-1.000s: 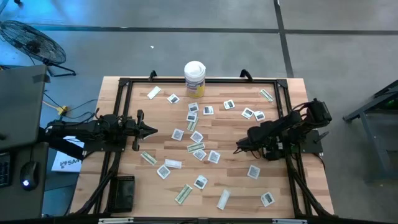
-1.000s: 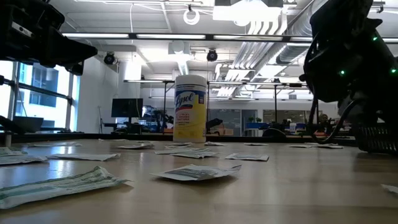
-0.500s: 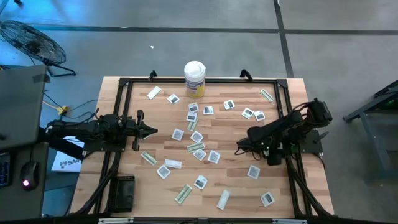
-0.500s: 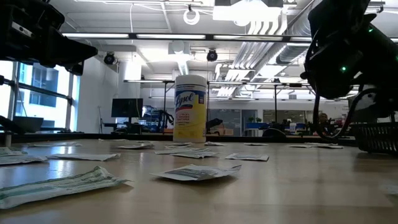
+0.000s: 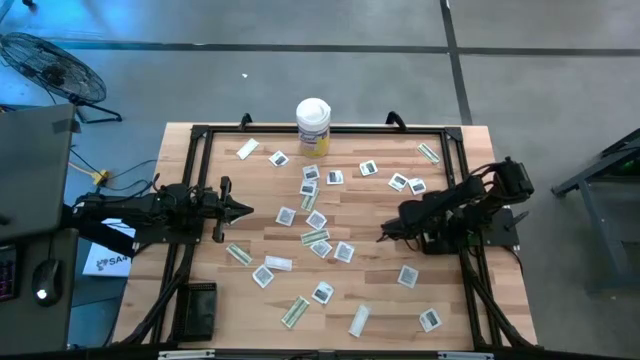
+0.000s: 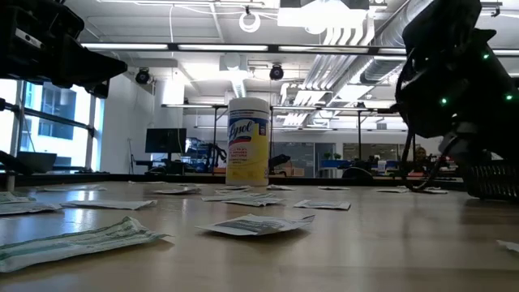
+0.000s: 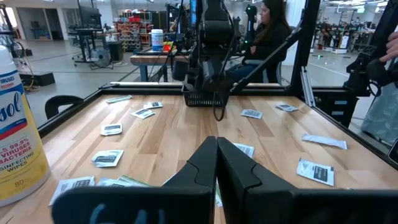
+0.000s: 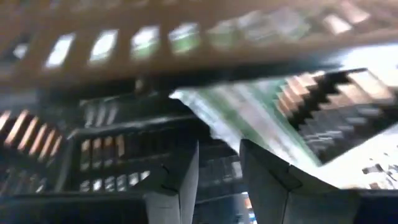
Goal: Pick & Place First Aid Supplies
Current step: Put the white bandage pad into the black bin
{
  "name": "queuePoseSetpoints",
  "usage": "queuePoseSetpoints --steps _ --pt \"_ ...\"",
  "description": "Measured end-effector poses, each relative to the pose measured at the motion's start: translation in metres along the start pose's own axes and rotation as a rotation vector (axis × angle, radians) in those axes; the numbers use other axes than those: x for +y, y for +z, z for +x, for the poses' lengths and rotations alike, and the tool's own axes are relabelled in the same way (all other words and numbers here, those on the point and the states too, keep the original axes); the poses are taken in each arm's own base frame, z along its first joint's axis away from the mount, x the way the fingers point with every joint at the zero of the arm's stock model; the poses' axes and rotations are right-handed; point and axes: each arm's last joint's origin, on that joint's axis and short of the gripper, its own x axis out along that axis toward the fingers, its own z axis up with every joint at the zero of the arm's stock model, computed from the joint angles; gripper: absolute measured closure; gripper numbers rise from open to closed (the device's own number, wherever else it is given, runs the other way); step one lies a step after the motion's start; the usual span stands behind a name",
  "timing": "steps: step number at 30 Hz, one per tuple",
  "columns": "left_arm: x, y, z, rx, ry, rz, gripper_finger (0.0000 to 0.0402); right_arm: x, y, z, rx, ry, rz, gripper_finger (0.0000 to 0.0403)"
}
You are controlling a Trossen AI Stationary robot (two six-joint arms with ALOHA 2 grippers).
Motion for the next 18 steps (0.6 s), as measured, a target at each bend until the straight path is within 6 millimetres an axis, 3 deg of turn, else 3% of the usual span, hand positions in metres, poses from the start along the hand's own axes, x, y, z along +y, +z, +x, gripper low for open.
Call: queuePoseSetpoints --steps 9,12,18 --pt "0.000 0.000 0.000 0.000 0.000 0.000 0.0401 -0.009 -0.008 -0.041 0.037 -0.120 -0.001 0.0291" --pt "0.000 0.000 0.000 0.000 0.000 0.000 0.0401 -0.012 -0.007 -0.055 -0.053 -0.157 0.020 0.0291" --pt "0.000 0.000 0.000 0.000 0.000 0.000 0.0401 -0.042 -0.014 -0.080 -0.215 -0.179 0.320 0.0291"
